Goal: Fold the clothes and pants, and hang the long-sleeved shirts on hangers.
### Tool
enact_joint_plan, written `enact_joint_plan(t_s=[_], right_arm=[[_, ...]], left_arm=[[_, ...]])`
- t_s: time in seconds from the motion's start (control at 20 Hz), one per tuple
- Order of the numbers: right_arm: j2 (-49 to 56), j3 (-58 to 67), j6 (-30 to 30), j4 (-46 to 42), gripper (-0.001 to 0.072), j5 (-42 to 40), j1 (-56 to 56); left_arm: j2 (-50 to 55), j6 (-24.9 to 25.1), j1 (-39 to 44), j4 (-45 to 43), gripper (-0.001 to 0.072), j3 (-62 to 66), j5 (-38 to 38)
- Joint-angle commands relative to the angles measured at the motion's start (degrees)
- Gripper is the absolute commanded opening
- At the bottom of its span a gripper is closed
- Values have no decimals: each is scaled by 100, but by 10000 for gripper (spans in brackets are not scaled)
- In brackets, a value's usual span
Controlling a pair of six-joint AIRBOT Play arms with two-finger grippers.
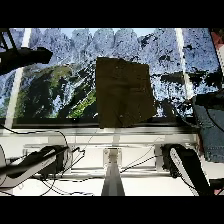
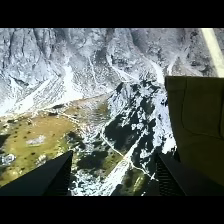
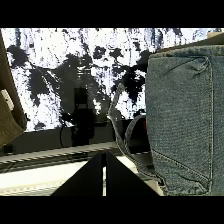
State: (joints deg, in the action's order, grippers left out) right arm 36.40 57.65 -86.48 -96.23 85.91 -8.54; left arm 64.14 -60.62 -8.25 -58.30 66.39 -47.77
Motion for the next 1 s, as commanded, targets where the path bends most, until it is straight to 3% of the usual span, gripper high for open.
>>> enact_joint_plan(t_s=[0.0,0.45,0.6,0.75,0.85,0.95], right_arm=[[2,-2,-2,2,48,0,7],[2,-2,-2,66,48,-7,7],[4,-7,46,-20,48,-540,7],[46,-229,693,-544,46,-1394,-7],[337,-612,1292,-448,45,-1355,-149],[758,-1244,1320,-26,45,-1338,-341]], left_arm=[[-4,0,-2,0,572,7,0],[-4,0,-2,0,572,7,0],[-4,0,-2,0,572,7,2],[-4,0,-2,0,572,7,0],[-4,0,-2,2,572,7,2],[-4,-4,-2,55,572,7,0]])
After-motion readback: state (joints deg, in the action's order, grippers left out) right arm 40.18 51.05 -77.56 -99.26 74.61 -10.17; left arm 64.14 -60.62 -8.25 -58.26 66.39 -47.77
